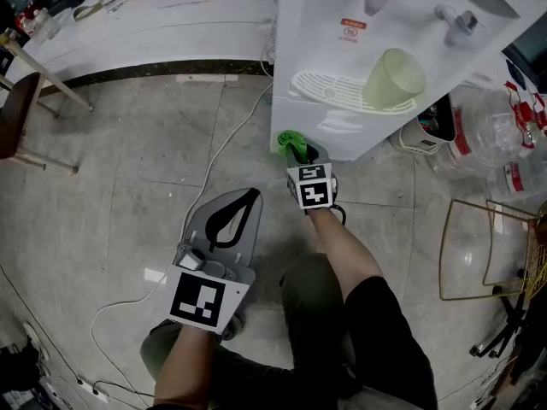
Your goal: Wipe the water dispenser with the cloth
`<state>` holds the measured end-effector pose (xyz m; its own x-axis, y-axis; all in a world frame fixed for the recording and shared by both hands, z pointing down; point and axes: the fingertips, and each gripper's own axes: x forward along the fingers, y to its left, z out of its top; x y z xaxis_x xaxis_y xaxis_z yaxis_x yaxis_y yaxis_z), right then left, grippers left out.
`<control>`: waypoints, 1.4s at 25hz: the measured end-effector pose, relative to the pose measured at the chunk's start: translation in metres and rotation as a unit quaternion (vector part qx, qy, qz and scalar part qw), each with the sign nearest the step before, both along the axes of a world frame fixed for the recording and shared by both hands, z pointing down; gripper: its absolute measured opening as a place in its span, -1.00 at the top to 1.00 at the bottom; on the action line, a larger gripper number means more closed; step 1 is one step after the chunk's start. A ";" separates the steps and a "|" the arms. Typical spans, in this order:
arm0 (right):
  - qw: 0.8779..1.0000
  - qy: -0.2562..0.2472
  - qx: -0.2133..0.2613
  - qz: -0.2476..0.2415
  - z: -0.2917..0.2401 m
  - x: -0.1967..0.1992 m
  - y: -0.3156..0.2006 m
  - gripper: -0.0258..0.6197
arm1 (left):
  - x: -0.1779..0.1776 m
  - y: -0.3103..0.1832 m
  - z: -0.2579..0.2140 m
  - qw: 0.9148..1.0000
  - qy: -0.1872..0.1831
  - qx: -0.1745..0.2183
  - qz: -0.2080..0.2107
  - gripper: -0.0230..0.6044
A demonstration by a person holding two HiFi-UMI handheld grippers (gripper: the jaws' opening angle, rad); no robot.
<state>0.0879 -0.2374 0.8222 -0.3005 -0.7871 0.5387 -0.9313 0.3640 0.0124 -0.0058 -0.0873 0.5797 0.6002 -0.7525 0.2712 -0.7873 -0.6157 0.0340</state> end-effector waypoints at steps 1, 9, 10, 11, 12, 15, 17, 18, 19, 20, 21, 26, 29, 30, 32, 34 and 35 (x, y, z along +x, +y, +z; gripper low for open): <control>1.000 0.004 -0.001 0.008 0.001 0.012 0.002 0.63 | 0.003 -0.001 0.000 1.000 0.001 0.000 0.003 0.92; 0.995 0.036 -0.016 0.090 0.009 0.134 0.020 0.62 | 0.031 -0.002 0.004 0.999 0.000 0.001 0.034 0.92; 0.994 0.039 -0.019 0.102 0.010 0.149 0.022 0.62 | 0.033 -0.002 0.006 0.999 -0.002 0.000 0.036 0.92; 0.992 0.042 -0.022 0.114 0.011 0.163 0.024 0.62 | 0.034 -0.002 0.007 0.999 -0.005 -0.001 0.037 0.92; 0.991 0.043 -0.025 0.125 0.013 0.175 0.025 0.62 | 0.035 -0.002 0.008 0.999 -0.008 -0.002 0.038 0.92; 0.986 0.041 -0.036 0.160 0.018 0.205 0.028 0.62 | 0.037 -0.002 0.011 0.999 -0.014 -0.003 0.041 0.92; 0.982 0.042 -0.041 0.182 0.020 0.220 0.031 0.62 | 0.038 -0.001 0.012 0.999 -0.019 -0.003 0.042 0.92; 0.979 0.042 -0.042 0.194 0.020 0.226 0.032 0.62 | 0.038 0.000 0.013 0.999 -0.021 -0.004 0.041 0.92; 0.976 0.041 -0.042 0.209 0.020 0.233 0.034 0.62 | 0.037 0.000 0.014 0.999 -0.023 -0.005 0.041 0.92; 0.973 0.039 -0.043 0.225 0.021 0.241 0.035 0.63 | 0.037 0.001 0.015 0.999 -0.024 -0.006 0.040 0.92; 0.970 0.038 -0.044 0.237 0.021 0.247 0.037 0.63 | 0.037 0.002 0.016 0.999 -0.025 -0.007 0.040 0.92; 0.979 0.050 -0.057 0.189 0.031 0.213 0.052 0.63 | 0.033 0.002 0.018 0.999 -0.027 -0.007 0.035 0.92; 0.991 0.059 -0.075 0.099 0.047 0.151 0.061 0.63 | 0.029 0.000 0.017 0.999 -0.024 -0.006 0.029 0.92; 0.993 0.061 -0.079 0.068 0.052 0.128 0.062 0.63 | 0.027 0.000 0.016 0.999 -0.023 -0.005 0.027 0.92; 0.995 0.060 -0.084 0.016 0.062 0.083 0.061 0.63 | 0.024 0.000 0.013 0.999 -0.024 -0.003 0.023 0.92; 0.995 0.058 -0.082 -0.019 0.069 0.044 0.056 0.63 | 0.020 0.001 0.012 1.000 -0.024 -0.001 0.020 0.92; 0.995 0.057 -0.081 -0.031 0.071 0.026 0.052 0.63 | 0.018 0.002 0.011 1.000 -0.023 -0.001 0.019 0.92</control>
<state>0.1143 -0.1856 0.8932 -0.2755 -0.6693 0.6900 -0.9026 0.4271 0.0538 0.0119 -0.0851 0.5910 0.6158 -0.7283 0.3007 -0.7636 -0.6457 -0.0003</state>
